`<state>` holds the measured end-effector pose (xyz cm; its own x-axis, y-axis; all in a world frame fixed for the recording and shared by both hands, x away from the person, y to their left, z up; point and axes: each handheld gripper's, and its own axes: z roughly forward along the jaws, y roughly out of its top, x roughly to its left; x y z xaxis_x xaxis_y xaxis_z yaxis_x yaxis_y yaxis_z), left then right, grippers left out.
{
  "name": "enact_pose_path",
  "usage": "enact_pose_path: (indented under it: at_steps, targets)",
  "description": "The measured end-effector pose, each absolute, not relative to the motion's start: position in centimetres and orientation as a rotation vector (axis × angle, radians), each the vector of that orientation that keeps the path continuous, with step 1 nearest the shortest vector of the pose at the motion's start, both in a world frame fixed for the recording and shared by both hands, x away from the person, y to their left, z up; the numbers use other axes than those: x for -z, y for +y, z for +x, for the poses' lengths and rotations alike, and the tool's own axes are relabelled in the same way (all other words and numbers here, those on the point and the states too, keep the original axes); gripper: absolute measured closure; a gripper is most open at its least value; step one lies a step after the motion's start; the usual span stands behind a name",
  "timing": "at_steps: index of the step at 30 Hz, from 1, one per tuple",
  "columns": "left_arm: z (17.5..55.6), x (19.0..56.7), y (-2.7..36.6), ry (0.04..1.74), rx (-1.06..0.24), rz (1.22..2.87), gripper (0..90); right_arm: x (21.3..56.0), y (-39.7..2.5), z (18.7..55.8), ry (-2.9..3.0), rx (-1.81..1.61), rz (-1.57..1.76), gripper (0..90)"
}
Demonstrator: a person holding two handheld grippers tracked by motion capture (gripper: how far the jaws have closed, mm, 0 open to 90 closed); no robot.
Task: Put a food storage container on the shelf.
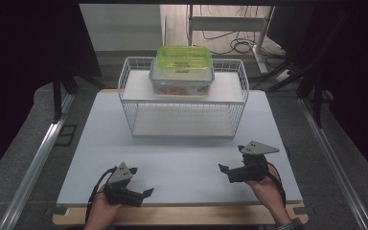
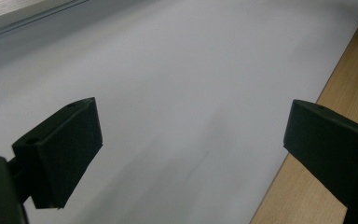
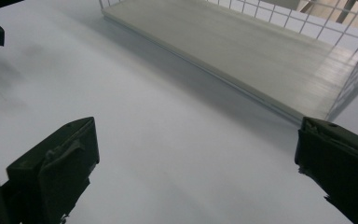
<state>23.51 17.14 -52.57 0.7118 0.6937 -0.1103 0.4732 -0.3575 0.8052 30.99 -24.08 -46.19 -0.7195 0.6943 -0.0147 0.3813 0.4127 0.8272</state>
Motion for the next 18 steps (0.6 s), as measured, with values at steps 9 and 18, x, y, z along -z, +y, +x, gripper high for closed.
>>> enact_pose_path:
  at_steps: [9,18]
  targets:
    - [23.5,52.6,17.1,0.892,-0.313,2.028,4.4,47.4,-25.4,30.5,2.312,-1.191,0.963,0.0]
    - [23.5,52.7,17.0,0.892,-0.314,2.036,4.4,49.0,-25.9,30.0,2.341,-1.144,0.978,0.0]
